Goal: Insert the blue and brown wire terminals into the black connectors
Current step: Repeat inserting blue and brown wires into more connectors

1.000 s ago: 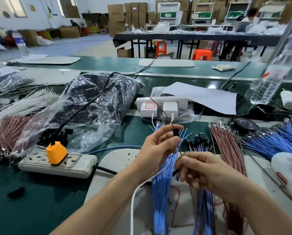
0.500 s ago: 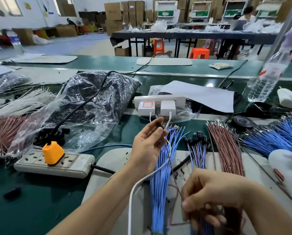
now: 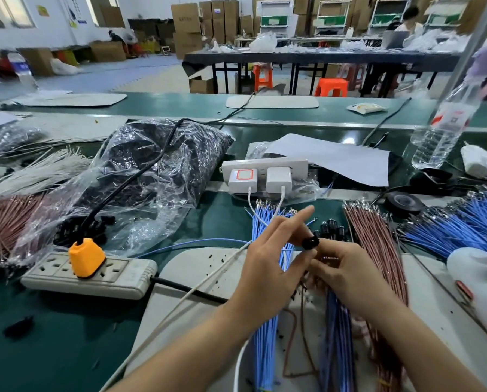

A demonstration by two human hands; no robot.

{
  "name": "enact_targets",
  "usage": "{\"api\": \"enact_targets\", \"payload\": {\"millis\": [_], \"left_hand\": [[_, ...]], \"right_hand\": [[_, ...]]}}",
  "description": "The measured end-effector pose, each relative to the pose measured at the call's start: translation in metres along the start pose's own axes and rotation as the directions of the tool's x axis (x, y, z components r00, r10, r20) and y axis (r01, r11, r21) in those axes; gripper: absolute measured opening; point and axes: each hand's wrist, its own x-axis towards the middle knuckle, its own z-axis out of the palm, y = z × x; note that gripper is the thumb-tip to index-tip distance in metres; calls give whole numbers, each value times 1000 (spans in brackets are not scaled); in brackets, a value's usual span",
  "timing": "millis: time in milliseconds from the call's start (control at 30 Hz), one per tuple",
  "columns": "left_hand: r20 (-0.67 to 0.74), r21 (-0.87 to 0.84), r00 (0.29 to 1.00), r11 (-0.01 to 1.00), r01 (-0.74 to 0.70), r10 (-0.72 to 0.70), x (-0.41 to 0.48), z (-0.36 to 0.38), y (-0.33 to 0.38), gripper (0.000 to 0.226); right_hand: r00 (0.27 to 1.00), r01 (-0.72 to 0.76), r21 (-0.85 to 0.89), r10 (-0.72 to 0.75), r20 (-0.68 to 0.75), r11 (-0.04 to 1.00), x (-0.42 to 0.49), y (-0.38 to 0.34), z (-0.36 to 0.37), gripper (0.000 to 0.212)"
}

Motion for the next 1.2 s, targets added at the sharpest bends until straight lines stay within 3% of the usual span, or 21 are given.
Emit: {"api": "enact_targets", "payload": {"millis": [233,433,667,933,1200], "left_hand": [[12,-16,1000,1000,11,-10,-1,-1,0,24],[17,-31,1000,999,21,-21,-2,0,2,18],[19,-50,1000,999,11,-10,-3,1,1,17],[23,-75,1000,997,22,-20,-1,0,-1,15],[38,-54,999,999,7,-5,-1,0,-1,16]], "right_hand": [[967,185,-73,-194,-163,980,-2,1,4,19],[924,291,-213,-331,-191,933,-2,2,5,25],[942,287,-192,-313,-123,939,-1,1,1,23],[940,292,-103,-305,-150,951,1,4,2,21],[935,302,-156,-324,-142,940,1,3,1,17]]}}
